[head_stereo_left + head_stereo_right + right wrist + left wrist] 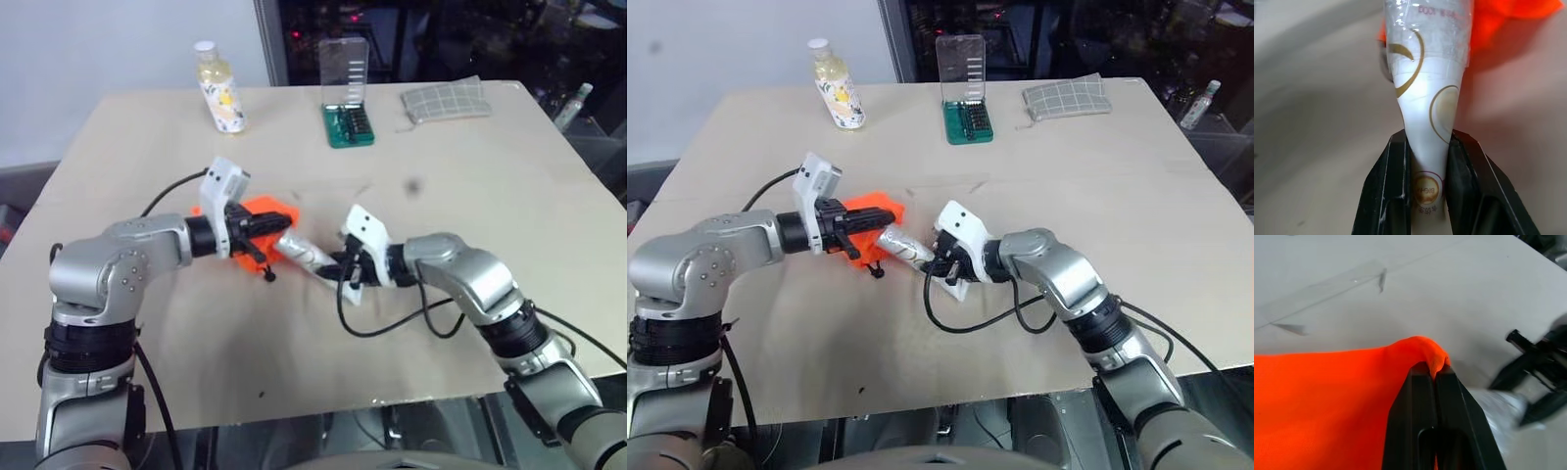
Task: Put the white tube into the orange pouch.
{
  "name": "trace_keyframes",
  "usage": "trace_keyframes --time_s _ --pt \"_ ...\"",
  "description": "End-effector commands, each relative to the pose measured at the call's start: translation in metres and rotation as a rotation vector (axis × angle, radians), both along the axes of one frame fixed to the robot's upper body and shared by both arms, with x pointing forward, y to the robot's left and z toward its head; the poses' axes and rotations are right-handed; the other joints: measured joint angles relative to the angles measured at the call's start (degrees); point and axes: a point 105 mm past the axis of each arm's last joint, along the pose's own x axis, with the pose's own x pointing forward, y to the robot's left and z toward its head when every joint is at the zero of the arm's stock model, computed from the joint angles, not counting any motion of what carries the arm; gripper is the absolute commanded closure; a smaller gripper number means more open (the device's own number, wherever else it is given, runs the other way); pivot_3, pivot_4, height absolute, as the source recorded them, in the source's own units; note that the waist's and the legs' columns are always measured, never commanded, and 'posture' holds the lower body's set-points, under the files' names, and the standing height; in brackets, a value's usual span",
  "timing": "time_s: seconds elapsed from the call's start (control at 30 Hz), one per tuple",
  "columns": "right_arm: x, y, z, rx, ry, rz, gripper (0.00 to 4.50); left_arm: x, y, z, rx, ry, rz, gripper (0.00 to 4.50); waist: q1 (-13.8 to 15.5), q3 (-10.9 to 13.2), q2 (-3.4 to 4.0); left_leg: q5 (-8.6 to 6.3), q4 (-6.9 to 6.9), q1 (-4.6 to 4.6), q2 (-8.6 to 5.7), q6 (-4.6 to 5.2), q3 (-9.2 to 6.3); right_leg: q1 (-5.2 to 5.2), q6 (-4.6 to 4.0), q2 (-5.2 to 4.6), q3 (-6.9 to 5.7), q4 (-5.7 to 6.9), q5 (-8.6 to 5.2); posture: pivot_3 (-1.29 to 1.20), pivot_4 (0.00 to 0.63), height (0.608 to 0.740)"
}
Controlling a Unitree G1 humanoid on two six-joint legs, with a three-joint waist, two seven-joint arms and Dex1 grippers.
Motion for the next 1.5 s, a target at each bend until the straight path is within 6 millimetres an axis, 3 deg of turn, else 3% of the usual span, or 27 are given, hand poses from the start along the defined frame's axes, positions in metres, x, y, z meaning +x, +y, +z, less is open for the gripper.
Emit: trace_keyframes --time_s 0.03,0.5,0.6,0.73,0.97,1.2,1.23,1.4,1.5 --pt "-0.001 0.003 0.016 0.027 -0.048 0.045 3.58 0.004 -0.002 0.011 0.002 -0.054 0.0 4.5 0.0 0.0 0.0 0.01 0.0 0.0 0.01 -0.01 0.0 0.0 -0.01 0.02 0.0 0.01 0.0 0.0 0.15 0.74" --pt "0.023 0.012 -0.002 -0.01 0.027 -0.073 3.58 -0.013 -0.016 0.008 0.055 -0.064 -0.136 4.5 -0.1 0.0 0.0 0.14 -0.01 -0.02 0.01 -0.24 0.01 -0.04 -0.03 0.02 0.03 0.02 0.02 0.0 0.15 0.74" --pt "0.024 0.013 -0.002 -0.001 0.049 -0.093 3.58 -0.018 -0.021 0.002 0.117 -0.082 -0.177 4.5 -0.1 0.0 0.0 0.14 -0.02 -0.01 0.02 -0.24 0.01 -0.04 -0.04 0.02 0.03 0.03 0.02 0.0 0.15 0.74" --pt "0.019 0.023 0.013 0.128 0.193 -0.099 3.58 -0.026 -0.023 -0.015 0.251 -0.125 -0.246 4.5 -0.1 0.0 0.0 0.14 -0.07 -0.01 0.03 -0.24 0.05 -0.07 -0.06 0.01 0.12 0.03 0.03 0.0 0.15 0.74" --pt "0.023 0.042 0.024 0.296 0.44 -0.161 3.58 -0.029 -0.024 -0.012 0.208 -0.128 -0.261 4.5 -0.1 0.0 0.01 0.14 -0.21 -0.05 0.04 -0.24 0.13 -0.23 -0.1 0.03 0.4 0.02 0.05 0.0 0.15 0.74" --pt "0.046 0.056 0.03 0.431 0.524 -0.267 3.58 -0.035 -0.03 0.007 -0.023 -0.019 -0.26 4.5 -0.1 0.0 0.02 0.09 -0.23 -0.02 0.03 -0.15 0.21 -0.25 -0.09 0.06 0.27 0.02 0.05 0.0 0.15 0.74" --pt "0.05 0.055 0.033 0.461 0.539 -0.278 3.02 -0.037 -0.03 0.009 -0.054 0.009 -0.263 4.5 -0.1 0.0 0.02 0.1 -0.23 -0.03 0.02 -0.15 0.22 -0.25 -0.09 0.06 0.28 0.03 0.05 0.0 0.15 0.74" --pt "0.063 0.037 0.047 0.569 0.603 -0.348 1.01 -0.037 -0.025 0.013 -0.174 0.108 -0.232 4.5 -0.5 0.0 0.03 0.15 -0.24 0.0 0.09 -0.24 0.25 -0.26 -0.09 0.15 0.31 0.07 0.05 0.0 0.15 0.74" --pt "0.064 0.01 0.073 0.639 0.533 -0.38 1.01 -0.015 -0.02 0.024 -0.303 0.139 -0.137 4.5 -0.1 0.1 0.07 0.15 -0.25 0.0 0.1 -0.24 0.26 -0.26 -0.09 0.15 0.32 0.08 0.05 0.0 0.15 0.74"
